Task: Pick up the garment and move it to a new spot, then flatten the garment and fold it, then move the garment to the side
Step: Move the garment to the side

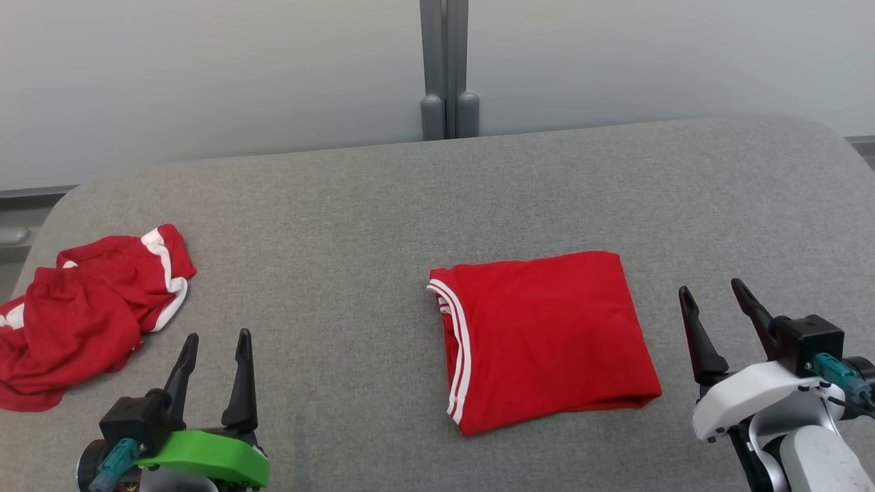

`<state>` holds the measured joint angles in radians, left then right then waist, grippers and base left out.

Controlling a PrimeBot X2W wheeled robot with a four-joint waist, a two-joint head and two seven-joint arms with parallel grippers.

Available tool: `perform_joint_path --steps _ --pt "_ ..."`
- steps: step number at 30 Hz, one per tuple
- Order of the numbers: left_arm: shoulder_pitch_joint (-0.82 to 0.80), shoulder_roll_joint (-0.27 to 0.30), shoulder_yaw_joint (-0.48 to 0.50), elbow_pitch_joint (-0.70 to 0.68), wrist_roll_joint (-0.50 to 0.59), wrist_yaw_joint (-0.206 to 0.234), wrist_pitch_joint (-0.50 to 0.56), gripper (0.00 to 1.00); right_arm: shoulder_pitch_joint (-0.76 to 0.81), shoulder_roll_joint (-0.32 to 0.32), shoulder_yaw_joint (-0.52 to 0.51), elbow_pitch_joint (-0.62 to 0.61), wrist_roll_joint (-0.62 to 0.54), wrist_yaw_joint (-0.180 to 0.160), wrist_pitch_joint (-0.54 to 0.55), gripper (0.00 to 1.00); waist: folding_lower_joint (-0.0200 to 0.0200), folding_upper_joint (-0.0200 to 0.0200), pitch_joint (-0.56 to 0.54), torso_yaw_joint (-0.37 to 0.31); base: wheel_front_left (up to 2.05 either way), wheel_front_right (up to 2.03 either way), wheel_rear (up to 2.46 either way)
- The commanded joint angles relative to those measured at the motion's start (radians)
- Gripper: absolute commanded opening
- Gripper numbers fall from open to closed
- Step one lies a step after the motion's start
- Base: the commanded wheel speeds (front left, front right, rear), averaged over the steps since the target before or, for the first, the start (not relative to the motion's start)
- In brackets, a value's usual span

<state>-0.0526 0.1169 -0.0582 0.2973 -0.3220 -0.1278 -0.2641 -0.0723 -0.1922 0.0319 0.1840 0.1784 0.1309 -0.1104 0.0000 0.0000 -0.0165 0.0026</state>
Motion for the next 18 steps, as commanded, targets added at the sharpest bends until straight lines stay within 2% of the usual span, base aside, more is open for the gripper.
perform_joint_path --steps 1,5,7,11,14,18 --pt "-0.011 0.008 0.004 -0.001 -0.004 -0.002 0.000 1.00 -0.008 0.005 -0.005 0.000 0.003 0.000 -0.004 1.00 0.0000 0.0000 0.002 0.002 0.00 0.00 0.00" --pt "-0.021 0.011 0.010 -0.009 -0.007 -0.002 0.000 1.00 -0.030 0.012 -0.007 0.009 0.032 0.000 0.037 1.00 0.0000 0.0000 0.019 0.009 0.00 0.00 0.00" --pt "-0.031 0.011 0.012 -0.015 -0.005 -0.001 0.000 1.00 -0.054 0.018 -0.004 0.025 0.065 0.000 0.099 1.00 0.0000 0.0000 0.033 0.016 0.00 0.00 0.00" --pt "-0.058 0.008 0.010 -0.024 -0.010 -0.001 0.000 1.00 -0.109 0.032 -0.031 0.059 0.134 0.000 0.272 1.00 0.0000 0.0000 0.071 0.036 0.00 0.00 0.00" --pt "-0.097 0.005 -0.001 -0.029 -0.009 -0.002 0.000 1.00 -0.161 0.026 -0.045 0.083 0.147 0.000 0.407 1.00 0.0000 0.0000 0.111 0.055 0.00 0.00 0.00" --pt "-0.144 0.004 -0.018 -0.026 -0.010 -0.002 0.000 1.00 -0.219 0.034 -0.075 0.135 0.151 0.000 0.533 1.00 0.0000 0.0000 0.154 0.082 0.00 0.00 0.00"
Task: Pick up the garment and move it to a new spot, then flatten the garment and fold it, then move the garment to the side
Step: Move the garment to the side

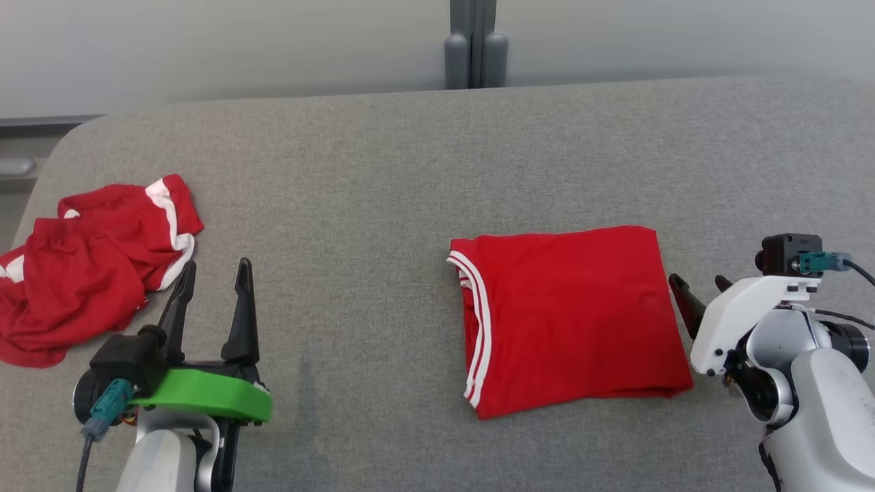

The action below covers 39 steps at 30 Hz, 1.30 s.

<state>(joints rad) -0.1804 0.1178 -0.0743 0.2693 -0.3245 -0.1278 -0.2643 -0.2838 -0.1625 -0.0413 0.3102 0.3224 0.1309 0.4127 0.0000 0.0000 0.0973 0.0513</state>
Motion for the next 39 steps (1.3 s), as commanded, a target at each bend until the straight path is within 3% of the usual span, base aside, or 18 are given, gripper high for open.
perform_joint_path --steps 1,11,12,13,14,18,24,29,39 --pt "-0.024 0.002 -0.005 0.003 -0.009 -0.002 0.000 1.00 -0.016 0.007 -0.009 0.022 0.004 0.000 0.035 1.00 0.0000 0.0000 0.049 0.039 0.00 0.00 0.00" --pt "-0.052 0.005 -0.020 0.014 -0.012 -0.003 0.000 1.00 -0.037 0.048 -0.012 0.153 0.004 0.000 0.219 1.00 0.0000 0.0000 0.086 0.075 0.00 0.00 0.00" --pt "-0.048 0.006 -0.019 0.013 -0.013 -0.003 0.000 1.00 -0.034 0.051 -0.006 0.157 0.004 0.000 0.228 0.82 0.0000 0.0000 0.084 0.074 0.00 0.00 0.00" --pt "-0.043 0.008 -0.017 0.012 -0.012 -0.003 0.000 1.00 -0.034 0.048 -0.002 0.154 0.000 0.000 0.231 0.09 0.0000 0.0000 0.082 0.072 0.00 0.00 0.00" --pt "-0.039 0.009 -0.015 0.011 -0.012 -0.003 0.000 1.00 -0.034 0.042 0.003 0.151 -0.005 0.000 0.232 0.00 0.0000 0.0000 0.080 0.069 0.00 0.00 0.00" --pt "-0.028 0.012 -0.007 0.002 -0.008 -0.003 0.000 1.00 -0.059 -0.012 0.036 0.115 -0.031 0.000 0.233 0.00 0.0000 0.0000 0.075 0.040 0.00 0.00 0.00" --pt "-0.015 0.028 0.014 -0.049 0.006 0.000 0.000 1.00 -0.175 -0.156 0.186 0.046 -0.041 -0.001 0.240 0.00 0.0000 0.0000 0.113 -0.057 0.00 0.00 0.00" --pt "-0.046 0.044 0.023 -0.095 0.022 0.002 0.000 1.00 -0.295 -0.292 0.258 0.067 -0.007 -0.001 0.168 0.00 0.0000 0.0000 0.183 -0.131 0.00 0.00 0.00" --pt "-0.151 0.069 0.007 -0.148 0.049 0.004 0.001 1.00 -0.440 -0.443 0.195 0.223 -0.019 -0.001 -0.011 0.00 0.0000 0.0000 0.350 -0.209 0.00 0.00 0.00"
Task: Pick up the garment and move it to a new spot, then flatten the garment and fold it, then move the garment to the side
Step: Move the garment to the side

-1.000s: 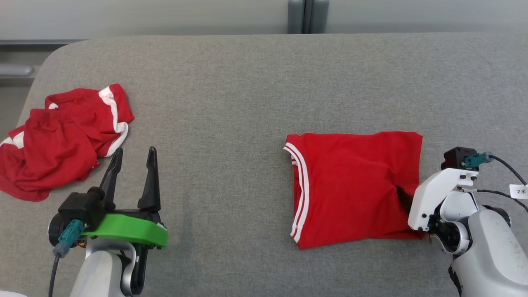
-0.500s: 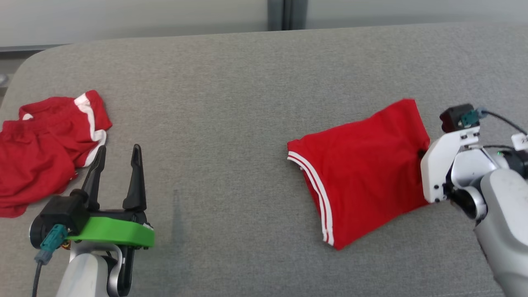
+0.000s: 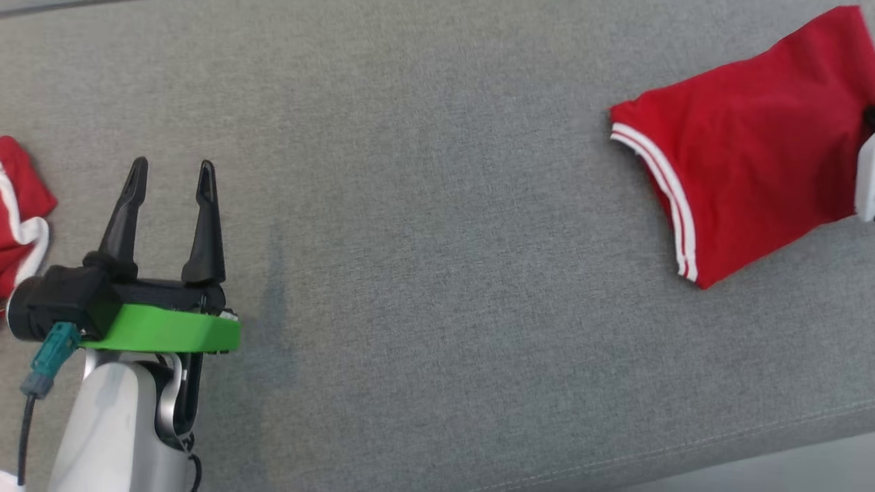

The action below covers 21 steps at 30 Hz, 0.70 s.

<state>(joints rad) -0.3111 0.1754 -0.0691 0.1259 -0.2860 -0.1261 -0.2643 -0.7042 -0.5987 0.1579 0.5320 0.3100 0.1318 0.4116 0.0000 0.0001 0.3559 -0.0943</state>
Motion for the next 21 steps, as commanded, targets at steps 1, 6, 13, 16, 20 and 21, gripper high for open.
perform_joint_path --steps 1,6,13,16,20,21 --pt "-0.030 0.018 0.002 -0.011 0.013 0.002 0.001 1.00 -0.028 -0.016 -0.010 0.013 -0.016 -0.002 -0.025 0.00 0.0000 -0.0001 0.108 -0.067 0.00 0.00 0.00" --pt "-0.066 0.038 -0.007 -0.058 0.024 0.003 0.009 1.00 -0.062 -0.062 -0.082 0.090 -0.081 -0.002 -0.135 0.00 0.0000 -0.0001 0.177 -0.070 0.00 0.00 0.00" --pt "-0.089 0.057 -0.011 -0.117 0.022 0.005 0.029 1.00 -0.090 -0.110 -0.170 0.152 -0.206 -0.002 -0.262 0.00 0.0000 -0.0001 0.227 -0.051 0.00 0.00 0.00" --pt "-0.082 0.063 -0.011 -0.136 0.024 0.010 0.033 1.00 -0.090 -0.113 -0.205 0.162 -0.248 -0.002 -0.288 0.00 0.0000 -0.0001 0.231 -0.047 0.00 0.00 0.00" --pt "-0.070 0.063 -0.016 -0.142 0.022 0.013 0.037 1.00 -0.070 -0.094 -0.247 0.171 -0.304 -0.002 -0.300 1.00 0.0000 -0.0001 0.220 -0.039 0.00 0.00 0.00" --pt "-0.067 0.058 -0.018 -0.141 0.021 0.014 0.036 1.00 -0.064 -0.089 -0.260 0.167 -0.316 -0.002 -0.307 1.00 0.0000 -0.0001 0.213 -0.036 0.00 0.00 0.00"
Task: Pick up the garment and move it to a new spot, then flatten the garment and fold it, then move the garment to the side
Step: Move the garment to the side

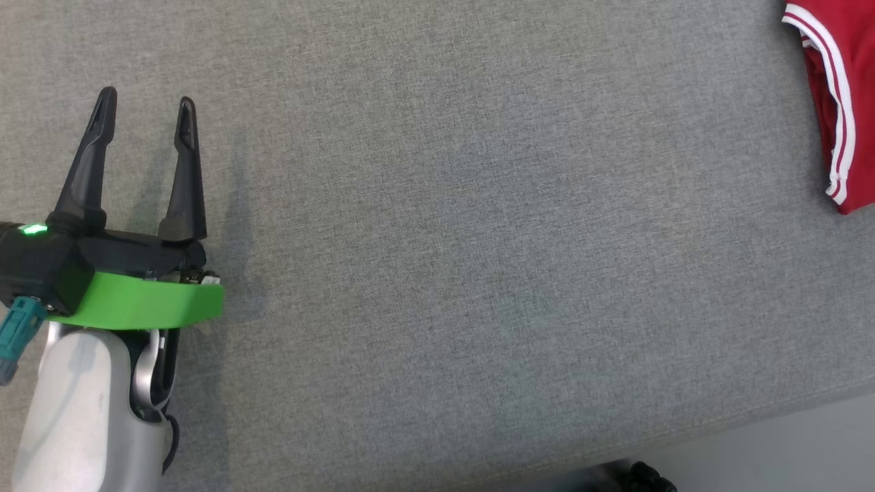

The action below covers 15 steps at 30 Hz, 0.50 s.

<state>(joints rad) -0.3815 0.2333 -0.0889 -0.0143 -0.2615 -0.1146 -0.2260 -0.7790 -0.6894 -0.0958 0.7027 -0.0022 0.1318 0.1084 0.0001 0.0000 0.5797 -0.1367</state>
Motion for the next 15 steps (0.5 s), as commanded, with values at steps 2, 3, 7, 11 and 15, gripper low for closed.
perform_joint_path --steps 2,3,7,11,15 --pt "0.010 -0.008 -0.004 0.006 -0.008 0.004 -0.006 1.00 0.022 0.020 -0.023 -0.011 -0.017 -0.002 -0.018 1.00 -0.0001 0.0000 -0.029 0.014 0.00 0.00 0.00" --pt "0.014 -0.011 -0.005 0.010 -0.011 0.005 -0.008 1.00 0.024 0.027 -0.030 -0.021 -0.018 -0.002 -0.034 1.00 -0.0001 0.0000 -0.040 0.018 0.00 0.00 0.00" --pt "0.032 -0.029 -0.015 0.048 -0.019 0.006 -0.020 1.00 0.061 0.056 -0.030 -0.063 -0.024 -0.002 -0.085 1.00 -0.0001 0.0000 -0.100 0.038 0.00 0.00 0.00" --pt "0.061 -0.050 -0.015 0.098 -0.032 0.006 -0.032 1.00 0.111 0.109 0.012 -0.130 0.028 -0.002 -0.139 1.00 -0.0001 0.0000 -0.178 0.059 0.00 0.00 0.00" --pt "0.094 -0.062 -0.004 0.146 -0.041 0.007 -0.036 1.00 0.180 0.155 0.080 -0.223 0.116 -0.002 -0.177 1.00 -0.0001 0.0000 -0.250 0.076 0.00 0.00 0.00"
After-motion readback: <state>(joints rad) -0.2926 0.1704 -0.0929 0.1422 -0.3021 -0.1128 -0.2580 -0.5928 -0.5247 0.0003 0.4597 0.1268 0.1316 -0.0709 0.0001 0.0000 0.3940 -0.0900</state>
